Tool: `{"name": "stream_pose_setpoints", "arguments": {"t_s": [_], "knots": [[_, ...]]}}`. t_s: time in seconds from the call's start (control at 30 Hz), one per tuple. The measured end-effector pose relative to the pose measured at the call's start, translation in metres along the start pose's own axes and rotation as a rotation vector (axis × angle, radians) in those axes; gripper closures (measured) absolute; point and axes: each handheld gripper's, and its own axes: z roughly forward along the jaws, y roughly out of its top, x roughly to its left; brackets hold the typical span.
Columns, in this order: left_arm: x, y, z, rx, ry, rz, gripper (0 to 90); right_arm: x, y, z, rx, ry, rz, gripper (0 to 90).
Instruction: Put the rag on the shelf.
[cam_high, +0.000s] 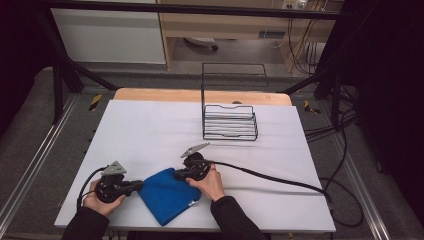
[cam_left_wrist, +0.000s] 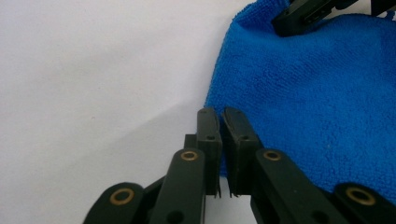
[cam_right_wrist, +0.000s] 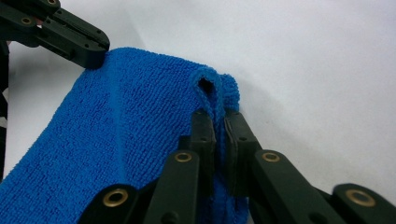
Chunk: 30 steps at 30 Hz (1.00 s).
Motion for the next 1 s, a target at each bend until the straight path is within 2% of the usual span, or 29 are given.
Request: {"name": "stream_pose_setpoints", "arguments": {"t_s": [0.03,0.07,0.1,0.2,0.23,0.27,0.3,0.37,0.47,0.83,1.0], "knots": [[0.0,0.0,-0.001,-0.013,0.004,-0.003,80.8,0.0,0.0,-0.001,-0.002,-0.004,0.001,85.6],[0.0,0.0,-0.003,-0.028,0.007,-0.007,73.9,-0.001,0.001,-0.002,-0.008,-0.008,0.002,85.8],[0.001,0.001,-0.005,-0.047,0.011,-0.012,73.9,0.0,0.001,-0.003,-0.014,-0.013,0.002,85.9],[0.003,0.001,-0.01,-0.092,0.03,-0.033,60.1,0.001,0.003,-0.008,-0.034,-0.04,0.012,86.1],[0.004,0.001,-0.011,-0.109,0.038,-0.038,50.4,0.003,0.004,-0.011,-0.042,-0.057,0.02,86.2],[0.004,0.001,-0.012,-0.122,0.046,-0.044,46.7,0.003,0.005,-0.013,-0.045,-0.062,0.028,86.3],[0.005,0.001,-0.013,-0.136,0.051,-0.052,46.7,0.003,0.005,-0.013,-0.045,-0.062,0.028,86.3],[0.006,0.001,-0.015,-0.155,0.053,-0.069,40.9,0.004,0.006,-0.017,-0.051,-0.086,0.037,86.3],[0.007,0.001,-0.014,-0.158,0.067,-0.076,33.5,0.002,0.004,-0.025,-0.064,-0.12,0.065,86.4],[0.006,0.002,-0.01,-0.151,0.076,-0.074,22.8,-0.006,-0.02,-0.06,-0.126,-0.269,0.178,86.2],[0.005,0.002,-0.008,-0.144,0.082,-0.066,19.1,-0.011,-0.03,-0.073,-0.15,-0.334,0.211,86.2]]}}
